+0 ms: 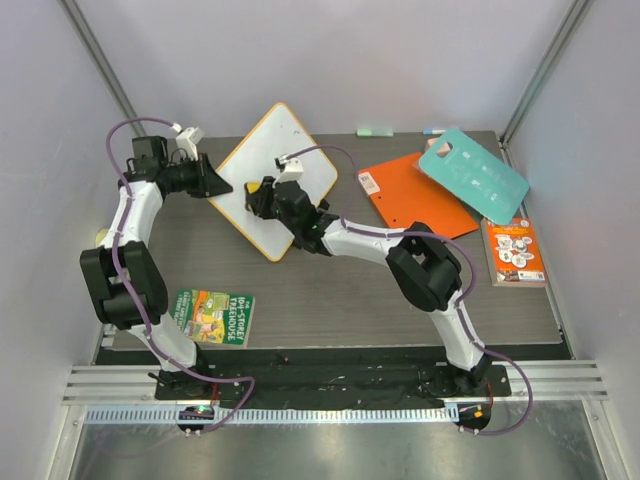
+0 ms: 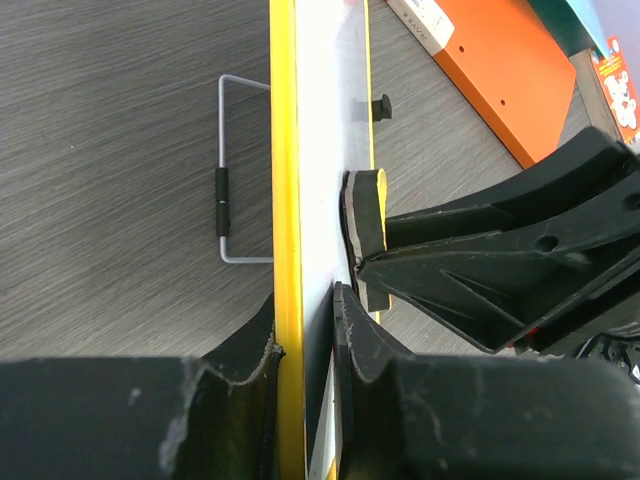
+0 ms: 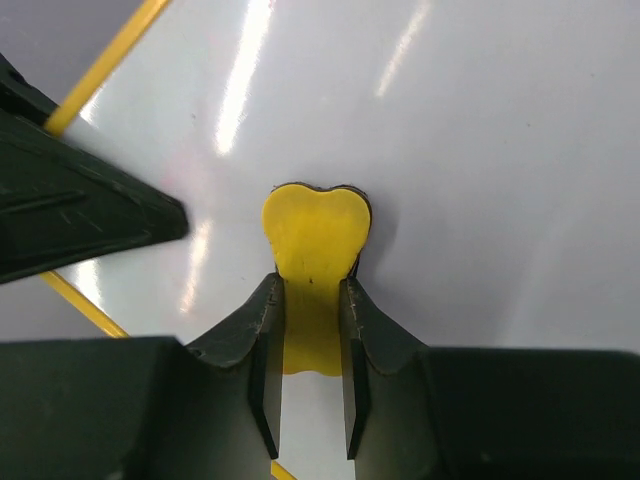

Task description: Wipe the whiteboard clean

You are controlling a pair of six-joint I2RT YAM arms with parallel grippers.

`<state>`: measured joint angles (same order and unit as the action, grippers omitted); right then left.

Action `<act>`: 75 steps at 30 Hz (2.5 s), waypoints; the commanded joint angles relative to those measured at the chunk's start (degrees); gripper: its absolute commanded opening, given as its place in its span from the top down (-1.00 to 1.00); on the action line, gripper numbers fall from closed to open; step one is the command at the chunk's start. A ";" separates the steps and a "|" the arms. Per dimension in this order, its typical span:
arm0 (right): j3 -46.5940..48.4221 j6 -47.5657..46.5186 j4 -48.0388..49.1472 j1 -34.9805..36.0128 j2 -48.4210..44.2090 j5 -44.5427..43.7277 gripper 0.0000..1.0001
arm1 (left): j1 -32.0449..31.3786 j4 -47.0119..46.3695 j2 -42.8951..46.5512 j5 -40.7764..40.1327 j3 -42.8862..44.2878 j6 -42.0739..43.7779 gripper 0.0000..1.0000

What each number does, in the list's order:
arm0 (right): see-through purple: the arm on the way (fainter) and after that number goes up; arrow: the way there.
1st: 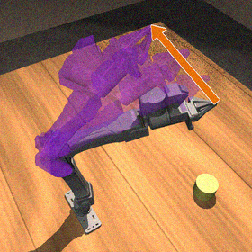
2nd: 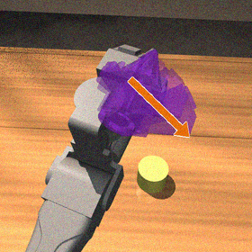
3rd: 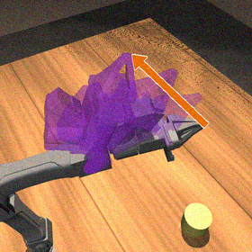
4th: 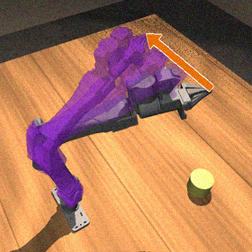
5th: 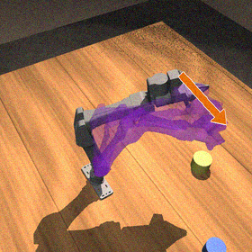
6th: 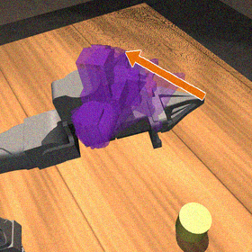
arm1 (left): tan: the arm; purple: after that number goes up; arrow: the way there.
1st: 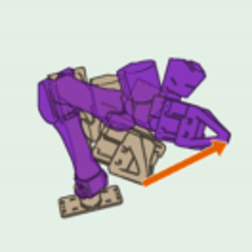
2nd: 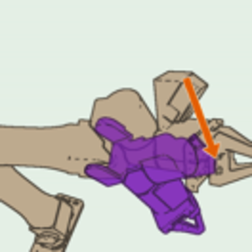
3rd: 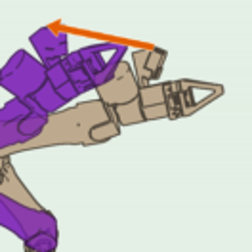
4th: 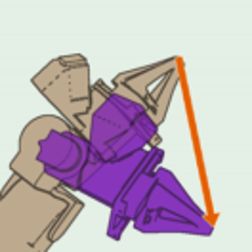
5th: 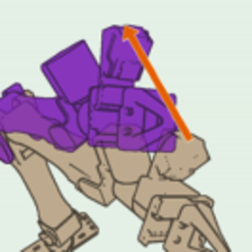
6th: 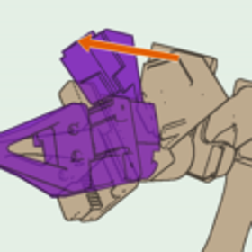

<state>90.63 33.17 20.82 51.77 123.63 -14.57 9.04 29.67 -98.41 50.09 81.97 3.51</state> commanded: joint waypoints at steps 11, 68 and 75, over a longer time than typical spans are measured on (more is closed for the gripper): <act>-4.15 11.57 1.51 -11.33 6.35 8.85 0.98 | -4.03 1.18 -0.03 -1.83 0.12 11.43 1.00; 47.53 7.44 -2.29 -18.55 25.16 15.89 0.97 | -4.12 10.67 3.49 -0.25 -1.29 22.24 1.00; 50.87 7.00 0.10 -17.40 27.27 15.27 0.98 | -4.12 10.85 3.40 -0.51 -1.29 22.33 1.00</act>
<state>138.32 40.58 16.82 31.92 149.64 -1.39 7.22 36.14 -95.26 50.46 81.95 12.71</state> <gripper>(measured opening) 0.273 0.222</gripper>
